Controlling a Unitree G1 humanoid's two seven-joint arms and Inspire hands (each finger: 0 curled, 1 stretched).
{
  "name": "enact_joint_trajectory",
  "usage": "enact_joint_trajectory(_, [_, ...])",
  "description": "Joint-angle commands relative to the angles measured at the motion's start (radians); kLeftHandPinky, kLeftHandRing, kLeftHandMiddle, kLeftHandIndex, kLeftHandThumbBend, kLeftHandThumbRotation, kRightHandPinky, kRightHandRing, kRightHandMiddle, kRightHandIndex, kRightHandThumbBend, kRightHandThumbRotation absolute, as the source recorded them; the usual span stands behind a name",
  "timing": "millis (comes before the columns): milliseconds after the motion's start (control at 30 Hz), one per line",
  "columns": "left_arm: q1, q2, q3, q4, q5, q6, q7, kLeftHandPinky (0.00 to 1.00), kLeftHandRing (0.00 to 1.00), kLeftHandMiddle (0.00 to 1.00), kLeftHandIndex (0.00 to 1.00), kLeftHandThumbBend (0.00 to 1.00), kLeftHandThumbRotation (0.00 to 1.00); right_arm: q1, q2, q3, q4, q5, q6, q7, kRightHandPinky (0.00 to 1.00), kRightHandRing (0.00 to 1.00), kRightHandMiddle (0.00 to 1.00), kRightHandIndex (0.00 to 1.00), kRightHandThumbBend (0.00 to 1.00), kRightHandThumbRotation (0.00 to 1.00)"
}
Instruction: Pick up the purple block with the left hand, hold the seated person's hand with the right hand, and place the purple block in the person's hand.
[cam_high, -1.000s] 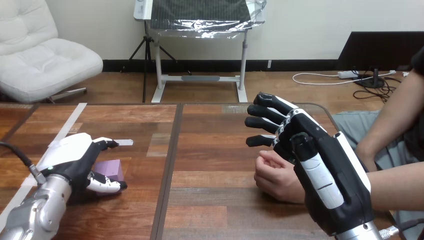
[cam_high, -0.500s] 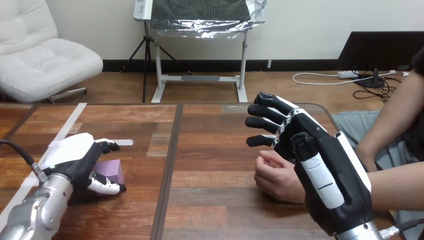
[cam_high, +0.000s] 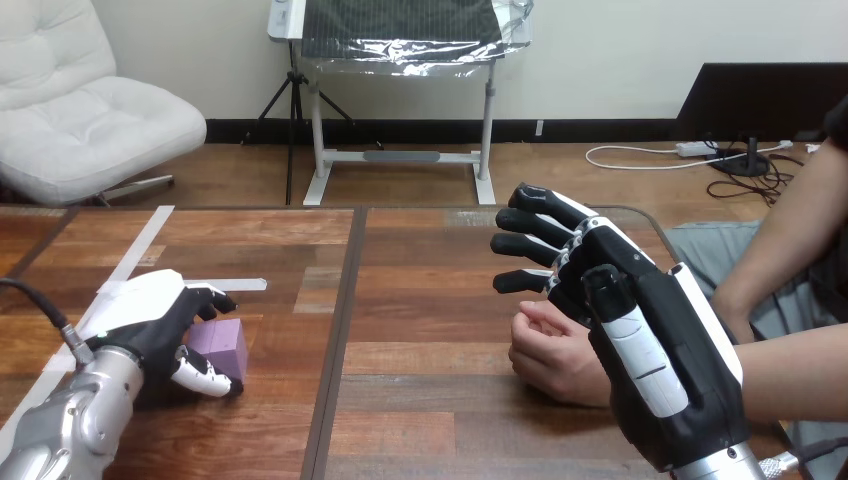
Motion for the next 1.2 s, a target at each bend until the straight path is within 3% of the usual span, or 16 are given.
enact_joint_trajectory(0, [-0.097,0.025,-0.020,0.001,0.012,0.003,-0.007,0.74,0.76,0.77,0.75,0.82,0.09,-0.043,-0.005,-0.012,-0.042,0.001,-0.027,0.000,0.68,0.79,0.81,0.82,0.73,0.77])
enact_joint_trajectory(567, [-0.124,0.037,-0.066,0.026,0.062,0.015,-0.028,0.63,0.69,0.70,0.69,0.80,0.05,-0.043,-0.005,-0.014,-0.049,-0.002,-0.023,-0.006,0.68,0.79,0.81,0.82,0.73,0.78])
enact_joint_trajectory(1167, [-0.138,0.023,-0.068,0.041,0.051,0.052,-0.050,0.57,0.58,0.62,0.63,0.75,0.01,-0.045,-0.003,-0.014,-0.049,-0.010,-0.030,-0.009,0.68,0.79,0.81,0.82,0.72,0.78])
